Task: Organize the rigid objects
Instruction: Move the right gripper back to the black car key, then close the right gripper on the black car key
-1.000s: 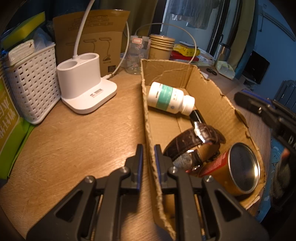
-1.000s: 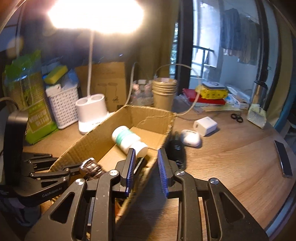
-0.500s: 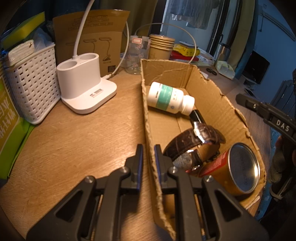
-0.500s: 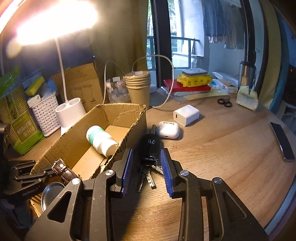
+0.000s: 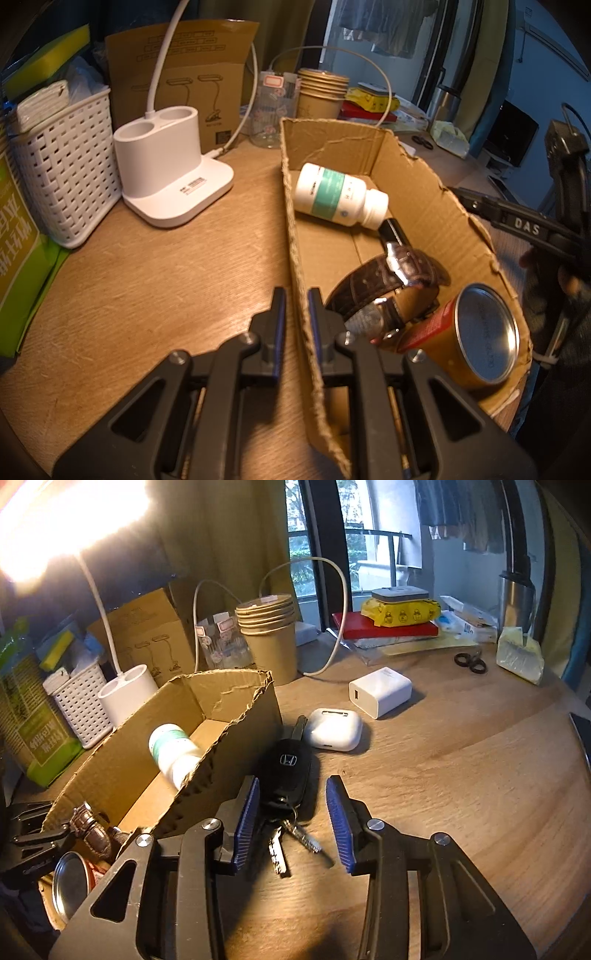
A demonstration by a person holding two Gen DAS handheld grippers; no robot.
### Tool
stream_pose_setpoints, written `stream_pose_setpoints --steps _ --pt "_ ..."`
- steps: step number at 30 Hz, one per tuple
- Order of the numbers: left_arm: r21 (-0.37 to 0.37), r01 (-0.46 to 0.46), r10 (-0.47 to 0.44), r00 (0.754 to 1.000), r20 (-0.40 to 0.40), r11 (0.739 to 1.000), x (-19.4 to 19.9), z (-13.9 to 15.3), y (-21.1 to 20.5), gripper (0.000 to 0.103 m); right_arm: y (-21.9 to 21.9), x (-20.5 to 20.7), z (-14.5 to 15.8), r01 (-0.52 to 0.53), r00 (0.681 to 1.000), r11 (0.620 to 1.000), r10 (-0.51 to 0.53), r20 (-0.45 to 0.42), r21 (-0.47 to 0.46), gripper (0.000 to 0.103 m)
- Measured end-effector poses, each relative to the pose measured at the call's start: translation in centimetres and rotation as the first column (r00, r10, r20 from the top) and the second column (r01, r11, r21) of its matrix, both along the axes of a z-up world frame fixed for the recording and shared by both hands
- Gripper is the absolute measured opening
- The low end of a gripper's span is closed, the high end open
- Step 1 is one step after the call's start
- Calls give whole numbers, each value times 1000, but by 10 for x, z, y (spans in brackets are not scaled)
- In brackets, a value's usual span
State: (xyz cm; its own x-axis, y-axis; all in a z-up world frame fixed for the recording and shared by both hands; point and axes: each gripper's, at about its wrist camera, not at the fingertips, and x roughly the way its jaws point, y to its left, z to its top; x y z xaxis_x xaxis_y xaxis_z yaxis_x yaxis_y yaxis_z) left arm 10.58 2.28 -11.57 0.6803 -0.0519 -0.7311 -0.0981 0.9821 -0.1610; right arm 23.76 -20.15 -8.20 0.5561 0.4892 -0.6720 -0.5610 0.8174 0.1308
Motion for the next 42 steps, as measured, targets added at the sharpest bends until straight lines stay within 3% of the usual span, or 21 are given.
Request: stream_pose_setpoints --steps 7,10,26,32,35,37,42 --pt "0 0 0 1000 0 1000 0 0 0 13 13 11 -7 -45 999 999 44 -22 -20 44" --pt "0 1 -1 1000 5 1000 -1 1 0 13 17 14 -14 -55 998 998 54 -38 -33 51" --pt "-6 7 -7 1000 17 1000 -5 2 -1 12 27 40 -28 -70 991 997 65 -113 -40 51" --pt "-3 3 -3 1000 15 1000 -5 3 -2 12 36 42 -33 -73 990 994 61 -126 -85 51" --pt "-3 4 -4 1000 15 1000 -5 3 -1 12 37 42 -34 -71 990 993 59 -124 -97 50" --pt "-4 4 -4 1000 15 1000 -5 3 -2 12 37 42 -34 -74 990 993 62 -126 -94 41" --pt "-3 5 -5 1000 14 1000 -4 2 -2 12 37 39 -33 -66 992 993 55 -110 -97 40"
